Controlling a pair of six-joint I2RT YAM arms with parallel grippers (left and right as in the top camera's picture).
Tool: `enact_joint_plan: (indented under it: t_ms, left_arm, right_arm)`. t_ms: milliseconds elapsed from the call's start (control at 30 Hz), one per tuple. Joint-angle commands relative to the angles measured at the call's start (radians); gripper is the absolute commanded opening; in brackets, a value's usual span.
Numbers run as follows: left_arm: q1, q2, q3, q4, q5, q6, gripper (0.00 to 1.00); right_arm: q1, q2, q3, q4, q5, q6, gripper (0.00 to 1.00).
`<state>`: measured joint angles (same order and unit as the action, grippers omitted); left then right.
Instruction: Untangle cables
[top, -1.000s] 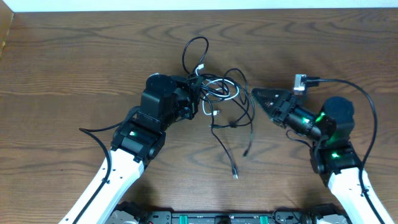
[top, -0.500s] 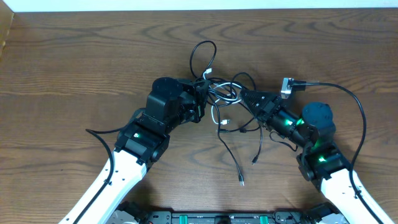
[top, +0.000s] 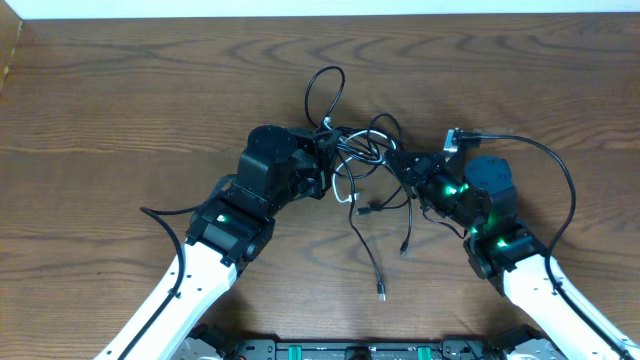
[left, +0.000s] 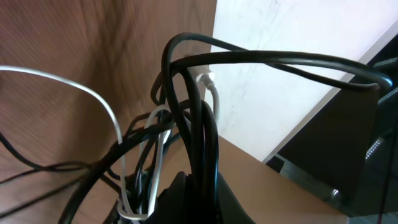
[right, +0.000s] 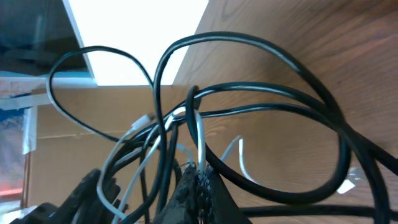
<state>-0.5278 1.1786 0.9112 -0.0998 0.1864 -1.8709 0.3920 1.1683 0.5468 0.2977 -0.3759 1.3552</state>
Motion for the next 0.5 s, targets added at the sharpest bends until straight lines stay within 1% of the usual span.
enact_joint_plan:
  t_ms: [0,233,333,367,467]
  left_arm:
    - [-0.004,-0.004,0.018,0.011,0.011,-0.011,0.07]
    - [0.011,-0.004,0.018,0.010,0.011,-0.001,0.08]
    - [0.024,-0.004,0.018,0.010,0.011,0.026,0.08]
    - [0.035,-0.004,0.018,0.010,0.011,0.041,0.08]
    - [0.052,-0.004,0.018,0.008,0.011,0.061,0.08]
  right_arm:
    - [-0.005,0.002,0.008,-0.002,0.019,-0.032,0.01]
    - [-0.042,0.002,0.008,-0.006,-0.027,-0.142,0.01]
    - [-0.087,0.002,0.008,-0.007,-0.097,-0.211,0.01]
    - [-0.121,0.002,0.008,-0.006,-0.154,-0.251,0.01]
    - [-0.177,0.002,0.008,-0.006,-0.245,-0.337,0.01]
